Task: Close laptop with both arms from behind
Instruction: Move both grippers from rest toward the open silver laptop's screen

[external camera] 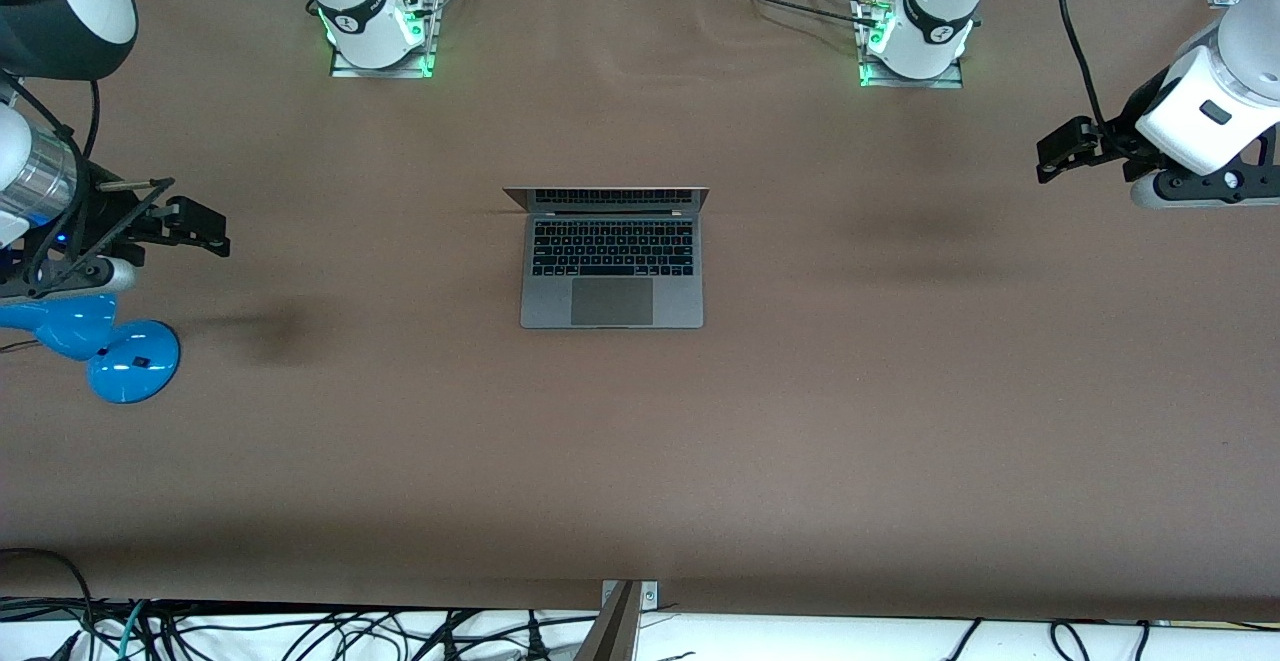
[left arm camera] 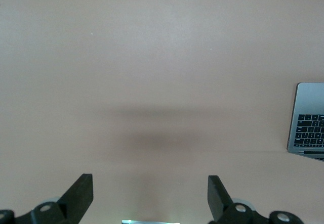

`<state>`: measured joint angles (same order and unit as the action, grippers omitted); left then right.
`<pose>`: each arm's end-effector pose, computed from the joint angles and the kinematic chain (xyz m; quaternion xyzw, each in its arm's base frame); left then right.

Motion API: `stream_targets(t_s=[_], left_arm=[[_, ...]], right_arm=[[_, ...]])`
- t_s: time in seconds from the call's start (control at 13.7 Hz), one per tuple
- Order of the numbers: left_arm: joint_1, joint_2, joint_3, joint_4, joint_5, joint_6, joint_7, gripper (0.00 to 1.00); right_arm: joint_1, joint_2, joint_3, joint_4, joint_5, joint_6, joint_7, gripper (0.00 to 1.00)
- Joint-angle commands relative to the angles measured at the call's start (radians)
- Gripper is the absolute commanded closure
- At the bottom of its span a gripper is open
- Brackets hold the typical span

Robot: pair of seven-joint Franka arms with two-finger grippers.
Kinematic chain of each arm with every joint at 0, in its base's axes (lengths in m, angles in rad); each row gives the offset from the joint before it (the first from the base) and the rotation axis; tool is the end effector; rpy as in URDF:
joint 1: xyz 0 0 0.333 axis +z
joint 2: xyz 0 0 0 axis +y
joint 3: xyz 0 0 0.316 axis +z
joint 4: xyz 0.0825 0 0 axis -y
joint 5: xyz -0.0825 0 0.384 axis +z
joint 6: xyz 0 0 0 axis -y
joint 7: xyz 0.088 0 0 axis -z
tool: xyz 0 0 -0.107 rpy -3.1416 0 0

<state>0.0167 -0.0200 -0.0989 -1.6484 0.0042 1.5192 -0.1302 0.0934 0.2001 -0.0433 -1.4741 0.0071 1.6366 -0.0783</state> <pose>0.5383 -0.0444 0.5948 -0.9982 -0.0240 0.0540 0.0089 0.6171 0.0341 0.5586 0.9978 0.0642 -0.0187 0.0005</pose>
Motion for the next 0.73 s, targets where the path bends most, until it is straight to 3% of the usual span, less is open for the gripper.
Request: stream_targets(t_s=[0.0, 0.66], left_arm=[[-0.004, 0.025, 0.002, 0.038, -0.01, -0.005, 0.006, 0.0], [-0.02, 0.055, -0.012, 0.039, -0.012, -0.004, 0.003, 0.0]], right_arm=[[-0.006, -0.002, 0.003, 0.014, 0.016, -0.012, 0.009, 0.0], [-0.007, -0.001, 0.002, 0.015, 0.017, -0.012, 0.005, 0.0]])
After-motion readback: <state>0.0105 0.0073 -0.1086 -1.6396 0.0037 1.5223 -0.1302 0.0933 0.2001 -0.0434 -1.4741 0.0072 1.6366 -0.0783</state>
